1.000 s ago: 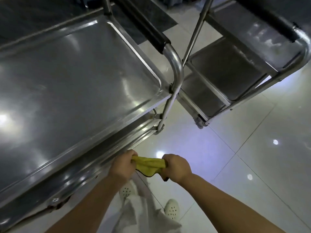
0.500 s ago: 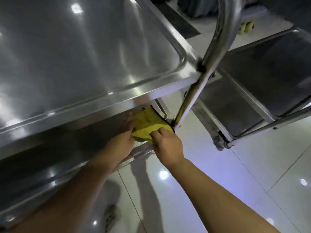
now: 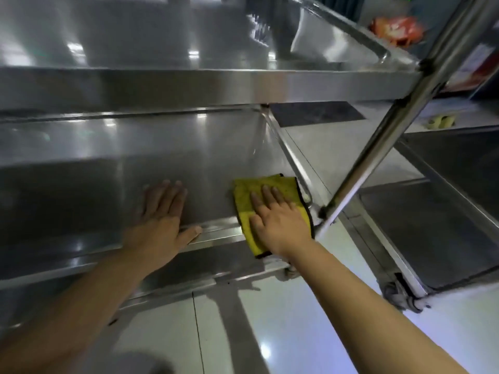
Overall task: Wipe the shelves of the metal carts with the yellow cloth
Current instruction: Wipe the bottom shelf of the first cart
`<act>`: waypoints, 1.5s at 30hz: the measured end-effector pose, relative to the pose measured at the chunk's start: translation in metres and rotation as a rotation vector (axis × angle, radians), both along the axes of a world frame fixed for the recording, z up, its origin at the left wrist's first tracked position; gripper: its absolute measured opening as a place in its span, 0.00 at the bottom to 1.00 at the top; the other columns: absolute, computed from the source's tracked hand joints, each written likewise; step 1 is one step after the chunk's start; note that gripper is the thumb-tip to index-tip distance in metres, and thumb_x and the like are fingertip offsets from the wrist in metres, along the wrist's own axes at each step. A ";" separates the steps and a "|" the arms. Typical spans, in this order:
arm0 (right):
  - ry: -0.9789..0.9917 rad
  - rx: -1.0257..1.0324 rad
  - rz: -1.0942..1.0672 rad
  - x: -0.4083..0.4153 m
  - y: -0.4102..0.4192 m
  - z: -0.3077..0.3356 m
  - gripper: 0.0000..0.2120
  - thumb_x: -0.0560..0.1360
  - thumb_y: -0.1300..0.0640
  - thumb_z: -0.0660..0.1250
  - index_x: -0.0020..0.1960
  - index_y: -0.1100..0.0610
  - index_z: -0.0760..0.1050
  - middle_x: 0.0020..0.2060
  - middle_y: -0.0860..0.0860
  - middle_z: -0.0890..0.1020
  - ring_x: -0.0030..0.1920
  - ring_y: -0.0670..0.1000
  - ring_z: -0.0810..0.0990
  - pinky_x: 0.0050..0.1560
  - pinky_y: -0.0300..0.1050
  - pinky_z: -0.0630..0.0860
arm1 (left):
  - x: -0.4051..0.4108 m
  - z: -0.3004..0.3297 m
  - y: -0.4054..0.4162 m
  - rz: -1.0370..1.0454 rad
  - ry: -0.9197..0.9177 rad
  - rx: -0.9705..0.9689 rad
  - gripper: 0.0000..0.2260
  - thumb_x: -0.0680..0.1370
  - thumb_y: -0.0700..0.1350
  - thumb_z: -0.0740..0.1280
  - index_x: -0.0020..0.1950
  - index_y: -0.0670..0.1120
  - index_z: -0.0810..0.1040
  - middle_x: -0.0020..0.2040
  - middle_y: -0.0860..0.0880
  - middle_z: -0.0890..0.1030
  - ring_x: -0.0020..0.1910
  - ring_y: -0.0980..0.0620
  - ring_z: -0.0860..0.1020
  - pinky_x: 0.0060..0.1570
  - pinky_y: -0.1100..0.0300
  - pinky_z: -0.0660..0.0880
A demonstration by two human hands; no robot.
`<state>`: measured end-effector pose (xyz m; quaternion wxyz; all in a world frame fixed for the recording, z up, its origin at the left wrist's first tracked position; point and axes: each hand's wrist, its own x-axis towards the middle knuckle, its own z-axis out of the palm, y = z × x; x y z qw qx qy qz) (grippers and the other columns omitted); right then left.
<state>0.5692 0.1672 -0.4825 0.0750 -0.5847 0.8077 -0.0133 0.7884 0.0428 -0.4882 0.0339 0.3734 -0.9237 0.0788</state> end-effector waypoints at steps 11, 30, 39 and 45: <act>-0.026 0.093 -0.090 -0.060 -0.050 0.006 0.32 0.79 0.40 0.51 0.78 0.44 0.42 0.78 0.51 0.41 0.77 0.55 0.38 0.76 0.54 0.43 | 0.058 -0.015 -0.016 0.027 -0.003 -0.056 0.42 0.74 0.71 0.47 0.66 0.36 0.71 0.66 0.37 0.72 0.68 0.38 0.64 0.68 0.43 0.53; 0.036 0.031 0.222 0.064 -0.153 -0.006 0.30 0.80 0.38 0.47 0.78 0.42 0.41 0.78 0.50 0.42 0.77 0.56 0.38 0.76 0.54 0.40 | 0.059 -0.031 -0.020 0.078 -0.021 -0.047 0.42 0.73 0.69 0.49 0.66 0.33 0.72 0.64 0.36 0.75 0.66 0.42 0.67 0.64 0.47 0.58; 0.046 0.044 -0.065 -0.072 -0.107 0.000 0.30 0.80 0.39 0.50 0.78 0.43 0.43 0.78 0.52 0.44 0.78 0.56 0.42 0.76 0.54 0.43 | 0.044 -0.025 -0.002 0.051 0.018 0.021 0.47 0.70 0.73 0.39 0.76 0.40 0.56 0.76 0.43 0.58 0.75 0.48 0.58 0.72 0.52 0.50; -0.007 0.131 -0.091 -0.113 -0.044 -0.002 0.30 0.80 0.38 0.48 0.78 0.43 0.40 0.78 0.50 0.41 0.77 0.54 0.37 0.76 0.53 0.42 | 0.029 -0.010 0.017 0.059 0.009 0.058 0.49 0.62 0.71 0.29 0.78 0.43 0.39 0.78 0.46 0.43 0.77 0.52 0.42 0.72 0.57 0.41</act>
